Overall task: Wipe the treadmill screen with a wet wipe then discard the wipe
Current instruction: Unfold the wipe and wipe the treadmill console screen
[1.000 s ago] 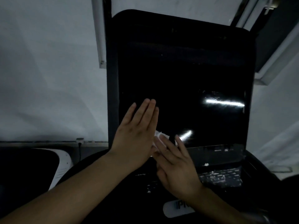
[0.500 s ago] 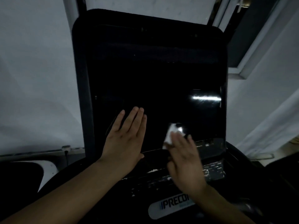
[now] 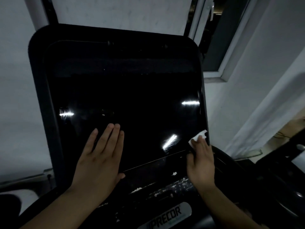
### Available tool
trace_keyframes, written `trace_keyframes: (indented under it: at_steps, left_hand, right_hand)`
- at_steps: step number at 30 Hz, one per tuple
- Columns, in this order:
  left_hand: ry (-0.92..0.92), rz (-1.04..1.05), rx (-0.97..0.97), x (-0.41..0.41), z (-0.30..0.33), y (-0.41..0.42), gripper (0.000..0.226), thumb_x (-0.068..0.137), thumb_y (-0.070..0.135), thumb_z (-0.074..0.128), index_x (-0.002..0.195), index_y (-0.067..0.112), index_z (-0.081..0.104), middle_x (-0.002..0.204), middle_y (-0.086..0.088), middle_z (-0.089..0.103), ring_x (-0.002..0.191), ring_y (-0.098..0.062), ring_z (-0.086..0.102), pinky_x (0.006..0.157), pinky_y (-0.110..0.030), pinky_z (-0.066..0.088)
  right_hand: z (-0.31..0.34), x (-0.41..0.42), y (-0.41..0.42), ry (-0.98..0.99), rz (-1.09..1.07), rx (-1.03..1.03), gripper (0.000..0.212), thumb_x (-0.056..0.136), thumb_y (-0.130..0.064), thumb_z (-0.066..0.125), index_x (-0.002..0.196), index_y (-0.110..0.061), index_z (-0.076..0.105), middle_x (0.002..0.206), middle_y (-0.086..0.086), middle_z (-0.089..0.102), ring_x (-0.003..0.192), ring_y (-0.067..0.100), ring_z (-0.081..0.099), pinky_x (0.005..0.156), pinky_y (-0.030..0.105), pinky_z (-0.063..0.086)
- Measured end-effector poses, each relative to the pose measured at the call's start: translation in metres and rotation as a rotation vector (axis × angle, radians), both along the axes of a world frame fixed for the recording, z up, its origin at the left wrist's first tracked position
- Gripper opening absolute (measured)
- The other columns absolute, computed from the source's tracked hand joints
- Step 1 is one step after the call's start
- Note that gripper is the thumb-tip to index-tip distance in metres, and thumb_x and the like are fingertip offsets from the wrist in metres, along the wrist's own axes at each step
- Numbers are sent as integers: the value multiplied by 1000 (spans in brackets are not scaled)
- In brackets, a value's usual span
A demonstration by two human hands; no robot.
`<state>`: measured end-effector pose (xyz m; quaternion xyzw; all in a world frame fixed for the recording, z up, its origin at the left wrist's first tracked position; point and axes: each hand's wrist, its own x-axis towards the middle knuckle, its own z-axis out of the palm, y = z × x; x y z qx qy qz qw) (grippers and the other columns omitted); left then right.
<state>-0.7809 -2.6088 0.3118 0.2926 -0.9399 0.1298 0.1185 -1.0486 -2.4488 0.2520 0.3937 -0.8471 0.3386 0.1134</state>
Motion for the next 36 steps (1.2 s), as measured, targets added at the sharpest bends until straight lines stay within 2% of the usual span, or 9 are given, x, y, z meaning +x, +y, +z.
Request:
trace_keyframes:
  at_steps: [5, 11, 14, 16, 20, 24, 28, 32, 36]
  left_hand:
    - [19, -12, 14, 0, 0, 0, 134, 51, 55, 93, 153, -4, 29, 165, -25, 19, 155, -36, 17, 120, -63, 23]
    - [-10, 10, 30, -1, 1, 2, 132, 55, 58, 89, 155, -2, 26, 167, -23, 16, 156, -34, 12, 121, -61, 21]
    - [-55, 27, 29, -1, -1, 0, 131, 60, 62, 85, 156, -2, 22, 168, -23, 11, 157, -34, 6, 122, -61, 17]
    - [-94, 44, 0, -2, -1, 0, 131, 68, 65, 77, 158, -1, 8, 169, -23, -3, 157, -33, -8, 124, -61, 7]
    - [-56, 61, -44, -4, -5, 2, 124, 83, 69, 59, 155, 2, -17, 163, -20, -30, 149, -31, -34, 122, -57, -12]
    - [-31, 55, -47, -2, -2, 4, 123, 83, 68, 60, 156, 2, -15, 164, -20, -27, 151, -31, -31, 123, -56, -9]
    - [-41, 3, -2, 4, 5, 3, 123, 78, 71, 63, 159, 4, 0, 169, -19, -10, 155, -28, -19, 125, -55, -2]
    - [-1, -63, 15, 12, 22, 2, 114, 77, 73, 59, 159, 5, 18, 169, -17, 13, 157, -28, 5, 122, -50, 11]
    - [89, -114, 56, 7, 52, 1, 106, 88, 73, 43, 160, 14, -6, 168, -8, -16, 155, -20, -19, 126, -39, -6]
  right_hand:
    - [51, -31, -42, 150, 130, -18, 44, 94, -25, 42, 131, -7, 58, 149, 20, 54, 142, 38, 45, 119, 61, 30]
    - [135, -80, -105, 223, 172, -76, 37, 97, -14, 45, 126, -1, 65, 144, 25, 57, 130, 40, 54, 112, 40, 33]
    - [131, -80, -100, 290, 186, -107, 31, 96, -7, 49, 119, -2, 69, 130, 23, 67, 119, 42, 62, 107, 34, 35]
    - [111, -71, -84, 401, 205, -109, 21, 94, -4, 56, 108, -3, 72, 117, 21, 72, 102, 41, 66, 103, 43, 43]
    - [53, -34, -43, 492, 213, -77, 11, 91, -6, 65, 96, -6, 75, 118, 15, 74, 102, 33, 66, 108, 54, 46]
    - [30, -17, -34, 455, 228, -94, 20, 91, -10, 59, 96, -4, 77, 103, 11, 76, 96, 28, 70, 105, 53, 52]
    - [54, -4, -34, 344, 213, -40, 22, 84, 3, 68, 103, -9, 71, 92, 9, 71, 86, 29, 67, 75, 26, 46]
    - [86, 6, -35, 320, 270, -25, 38, 80, 2, 79, 115, -10, 70, 96, 9, 72, 87, 31, 69, 72, 33, 56]
    - [125, 16, -36, 347, 348, -53, 27, 82, 0, 76, 104, -15, 76, 96, 4, 71, 84, 24, 69, 74, 24, 50]
